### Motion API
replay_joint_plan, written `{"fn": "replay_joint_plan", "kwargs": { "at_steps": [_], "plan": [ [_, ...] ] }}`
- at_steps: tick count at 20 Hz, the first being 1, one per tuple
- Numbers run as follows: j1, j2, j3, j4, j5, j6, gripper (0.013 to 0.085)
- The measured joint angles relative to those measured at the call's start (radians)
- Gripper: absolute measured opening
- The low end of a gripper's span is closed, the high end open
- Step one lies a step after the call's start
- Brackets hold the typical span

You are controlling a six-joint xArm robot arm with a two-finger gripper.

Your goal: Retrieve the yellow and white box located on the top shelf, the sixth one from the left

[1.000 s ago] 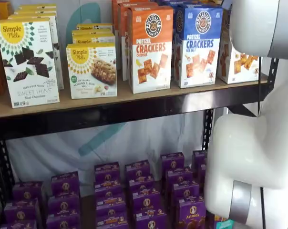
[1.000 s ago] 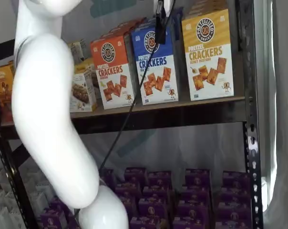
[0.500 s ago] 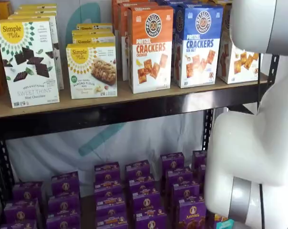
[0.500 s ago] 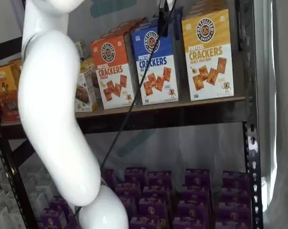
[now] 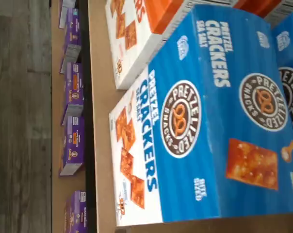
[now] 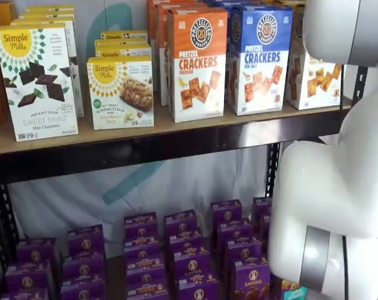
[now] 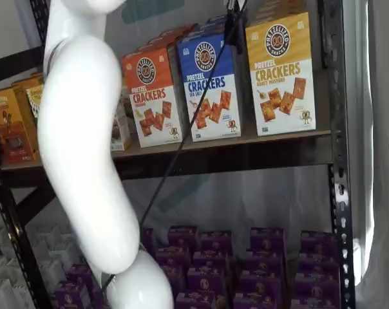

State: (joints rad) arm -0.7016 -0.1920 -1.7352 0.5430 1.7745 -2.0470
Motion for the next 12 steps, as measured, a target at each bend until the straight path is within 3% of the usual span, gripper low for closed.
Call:
{"fn": "replay_joint_plan", "kwargs": {
  "at_steps": [8, 12],
  "plan": [
    [0.007, 0.042, -0.027, 0.004, -0.043, -0.004, 0.0850],
    [0.015, 0.059, -0.036, -0.018, -0.066, -0.015, 0.0850]
  ]
}}
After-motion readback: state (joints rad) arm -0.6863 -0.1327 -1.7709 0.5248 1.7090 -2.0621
